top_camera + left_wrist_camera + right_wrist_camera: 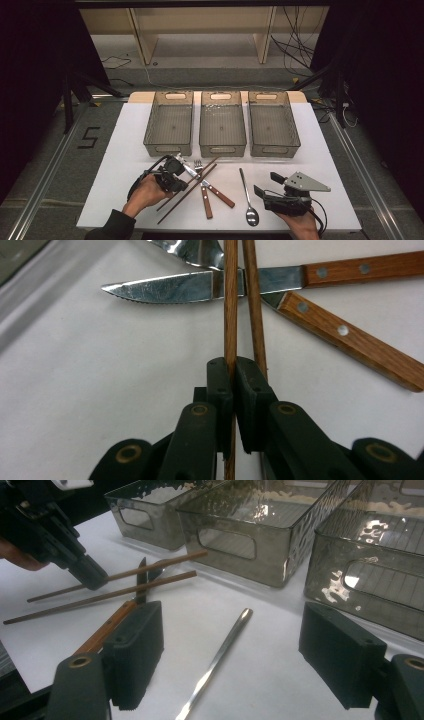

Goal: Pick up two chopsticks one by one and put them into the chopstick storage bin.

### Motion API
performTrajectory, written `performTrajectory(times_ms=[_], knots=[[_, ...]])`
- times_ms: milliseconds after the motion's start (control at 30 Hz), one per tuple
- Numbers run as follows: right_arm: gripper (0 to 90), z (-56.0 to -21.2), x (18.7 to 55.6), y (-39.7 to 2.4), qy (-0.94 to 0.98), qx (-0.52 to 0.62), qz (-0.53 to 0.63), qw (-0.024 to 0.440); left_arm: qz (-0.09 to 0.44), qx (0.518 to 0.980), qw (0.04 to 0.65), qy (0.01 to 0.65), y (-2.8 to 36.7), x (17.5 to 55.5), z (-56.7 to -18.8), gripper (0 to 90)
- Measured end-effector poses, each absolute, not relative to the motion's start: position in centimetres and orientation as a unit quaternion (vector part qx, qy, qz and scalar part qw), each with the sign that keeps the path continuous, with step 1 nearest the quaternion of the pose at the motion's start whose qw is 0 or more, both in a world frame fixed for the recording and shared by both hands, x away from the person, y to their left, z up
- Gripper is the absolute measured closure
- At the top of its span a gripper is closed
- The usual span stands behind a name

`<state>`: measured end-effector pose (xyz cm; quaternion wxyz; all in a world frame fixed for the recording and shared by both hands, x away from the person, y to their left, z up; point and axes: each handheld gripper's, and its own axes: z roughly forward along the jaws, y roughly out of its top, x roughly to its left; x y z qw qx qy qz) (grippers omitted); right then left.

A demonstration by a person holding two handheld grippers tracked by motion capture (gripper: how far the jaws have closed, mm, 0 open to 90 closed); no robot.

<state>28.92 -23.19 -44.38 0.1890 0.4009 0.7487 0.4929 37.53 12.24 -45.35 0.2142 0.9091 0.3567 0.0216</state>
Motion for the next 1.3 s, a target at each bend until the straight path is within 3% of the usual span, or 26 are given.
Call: performTrajectory(times_ms=[500,1300], knots=[[26.5,-44.3,28.8,-23.1,0.749,0.398,0.495,0.19,0.036,0.904,0.25,0.346,13.2,37.1,-42.9,85.1],[22.2,-44.2,28.7,-23.2,0.744,0.392,0.505,0.194,0.075,0.853,0.33,0.396,17.1,39.8,-39.1,85.2]])
